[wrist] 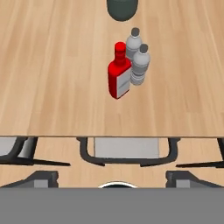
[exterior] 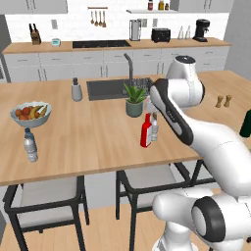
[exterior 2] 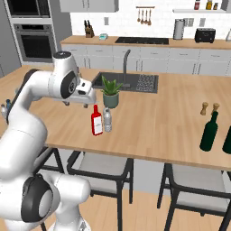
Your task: Move the plastic bottles in the middle to the plastics group, and the glass bottles in the middle to the glass group.
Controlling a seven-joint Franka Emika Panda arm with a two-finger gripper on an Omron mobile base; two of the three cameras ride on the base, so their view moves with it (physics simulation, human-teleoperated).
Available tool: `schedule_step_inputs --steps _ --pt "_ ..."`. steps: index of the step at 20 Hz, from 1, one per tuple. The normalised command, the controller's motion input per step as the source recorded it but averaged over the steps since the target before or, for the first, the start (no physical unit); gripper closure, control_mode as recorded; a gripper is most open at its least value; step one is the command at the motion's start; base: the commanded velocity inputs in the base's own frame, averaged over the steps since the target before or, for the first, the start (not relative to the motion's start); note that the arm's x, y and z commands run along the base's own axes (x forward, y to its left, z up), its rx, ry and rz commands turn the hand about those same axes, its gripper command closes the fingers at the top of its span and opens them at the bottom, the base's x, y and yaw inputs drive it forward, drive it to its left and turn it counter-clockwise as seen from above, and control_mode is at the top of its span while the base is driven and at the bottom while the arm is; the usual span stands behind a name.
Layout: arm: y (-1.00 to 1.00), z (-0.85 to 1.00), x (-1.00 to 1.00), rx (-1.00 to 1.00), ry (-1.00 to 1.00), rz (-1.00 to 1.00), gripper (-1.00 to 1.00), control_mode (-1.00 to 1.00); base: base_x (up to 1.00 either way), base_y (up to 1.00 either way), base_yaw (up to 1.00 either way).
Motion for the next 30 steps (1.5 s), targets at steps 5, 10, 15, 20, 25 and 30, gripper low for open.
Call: schedule_step_inputs --steps 5,10,15,20,25,30 --pt "0.00 -0.51 0.90 -0.01 -0.01 -0.03 -1.00 -1.00 0.00 0.00 0.00" --pt "-0.19 -0.37 0.65 -0.01 0.00 -0.02 -1.00 -1.00 0.00 0.00 0.00" --pt "-0.21 -0.25 0.32 0.00 0.00 0.00 -1.00 -1.00 0.00 0.00 0.00" --pt "0.10 -0.29 0.09 0.00 0.00 0.00 -1.00 -1.00 0.00 0.00 0.00" --pt "0.15 -0.22 0.32 0.00 -0.05 0.00 -1.00 -1.00 0.00 0.00 0.00" --pt "0.00 -0.18 0.38 0.00 -0.05 0.00 -1.00 -1.00 0.00 0.00 0.00"
